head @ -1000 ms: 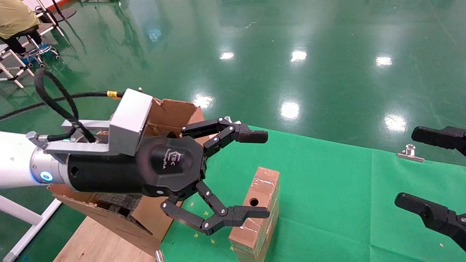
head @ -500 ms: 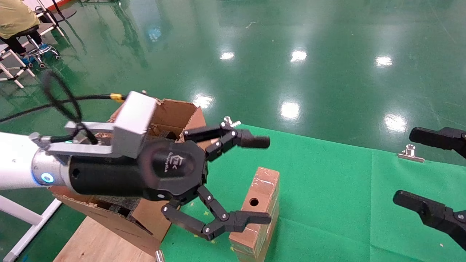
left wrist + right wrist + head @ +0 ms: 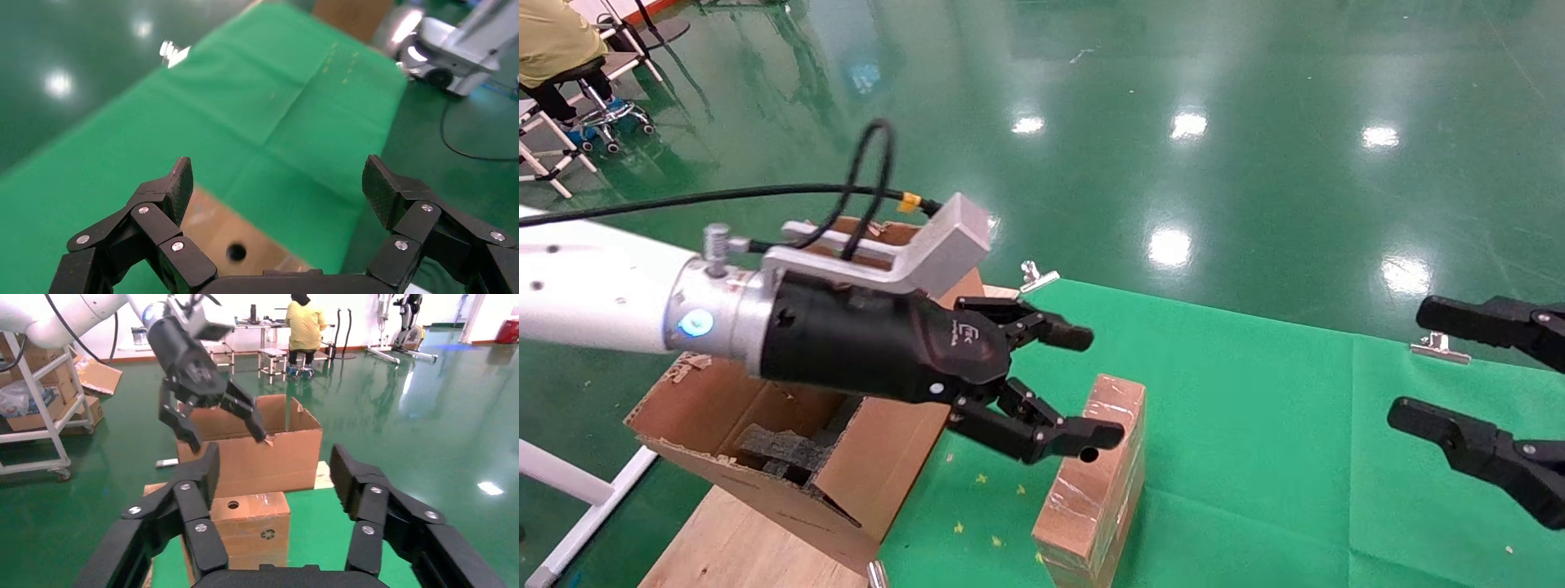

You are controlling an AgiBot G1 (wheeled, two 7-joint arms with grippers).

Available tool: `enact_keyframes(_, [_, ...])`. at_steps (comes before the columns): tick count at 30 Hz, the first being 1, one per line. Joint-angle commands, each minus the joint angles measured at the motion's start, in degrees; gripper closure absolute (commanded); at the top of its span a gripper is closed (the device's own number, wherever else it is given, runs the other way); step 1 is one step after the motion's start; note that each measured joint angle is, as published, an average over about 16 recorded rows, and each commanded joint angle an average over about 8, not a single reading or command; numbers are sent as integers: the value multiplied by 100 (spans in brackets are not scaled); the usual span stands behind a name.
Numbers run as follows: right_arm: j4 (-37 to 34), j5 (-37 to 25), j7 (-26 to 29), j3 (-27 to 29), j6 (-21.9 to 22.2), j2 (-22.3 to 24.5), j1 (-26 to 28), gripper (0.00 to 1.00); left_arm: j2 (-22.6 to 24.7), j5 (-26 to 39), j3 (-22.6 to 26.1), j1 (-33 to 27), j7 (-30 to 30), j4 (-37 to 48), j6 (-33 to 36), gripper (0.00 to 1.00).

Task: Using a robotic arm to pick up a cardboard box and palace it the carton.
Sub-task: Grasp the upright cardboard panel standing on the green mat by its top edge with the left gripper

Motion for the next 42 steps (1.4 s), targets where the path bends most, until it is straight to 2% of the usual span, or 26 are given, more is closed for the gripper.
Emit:
enact_keyframes(1, [0,0,0,0,0,0,0,100,31,280,160,-198,-520,-37,-9,0])
enact_keyframes(5, [-1,0,0,0,1,0,-1,100,112,580,385,-519,-1089,-98,117,0])
enact_keyframes(14, [-1,0,0,0,2,0,-1,100,188,687,455,-599,-1126,-46,184,0])
enact_keyframes(18, [-1,0,0,0,2,0,-1,100,412,995,679,-860,-1443,0,330,0])
enact_keyframes(28, [-1,0,0,0,2,0,-1,100,1084,1898,1920,-1923,-2821,23,676,0])
enact_keyframes(35, [-1,0,0,0,2,0,-1,100,1400,1930,2793,-2504,-3737,50,666,0])
enact_keyframes(42, [-1,0,0,0,2,0,-1,100,1738,1944,3441,-2776,-4319,119,604,0])
